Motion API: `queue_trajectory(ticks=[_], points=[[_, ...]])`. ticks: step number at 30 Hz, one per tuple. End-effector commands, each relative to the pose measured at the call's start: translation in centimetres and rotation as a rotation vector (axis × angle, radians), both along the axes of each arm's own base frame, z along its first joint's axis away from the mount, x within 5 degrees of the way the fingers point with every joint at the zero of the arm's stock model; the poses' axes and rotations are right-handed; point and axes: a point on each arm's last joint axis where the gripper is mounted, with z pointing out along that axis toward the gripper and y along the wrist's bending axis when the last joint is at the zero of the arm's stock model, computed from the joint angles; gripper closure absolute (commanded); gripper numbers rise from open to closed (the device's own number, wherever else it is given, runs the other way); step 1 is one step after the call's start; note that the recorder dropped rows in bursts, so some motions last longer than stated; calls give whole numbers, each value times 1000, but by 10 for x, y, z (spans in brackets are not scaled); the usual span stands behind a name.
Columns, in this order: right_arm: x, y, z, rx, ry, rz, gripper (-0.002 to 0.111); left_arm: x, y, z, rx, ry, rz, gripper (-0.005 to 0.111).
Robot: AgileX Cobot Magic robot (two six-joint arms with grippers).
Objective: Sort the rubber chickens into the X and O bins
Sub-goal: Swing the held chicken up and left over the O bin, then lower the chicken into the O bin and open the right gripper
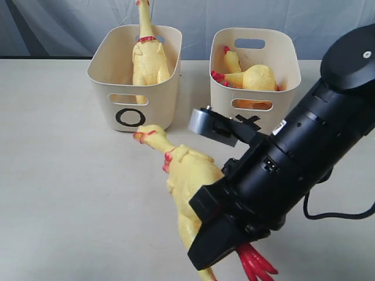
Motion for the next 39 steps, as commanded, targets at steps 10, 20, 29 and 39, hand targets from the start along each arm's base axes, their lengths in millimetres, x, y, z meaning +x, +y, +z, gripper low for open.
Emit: queue_trajectory(ticks=[10, 20, 29, 39], points=[[-18, 1, 50, 332, -98, -1, 109, 0, 0, 1, -4, -12, -1, 107], [-17, 6, 95, 541, -213, 8, 109, 0, 0, 1, -4, -12, -1, 107], [15, 16, 114, 575, -495, -155, 109, 0, 0, 1, -4, -12, -1, 107], [92, 46, 126, 543, -764, -416, 109, 0, 0, 1, -4, -12, -1, 107]])
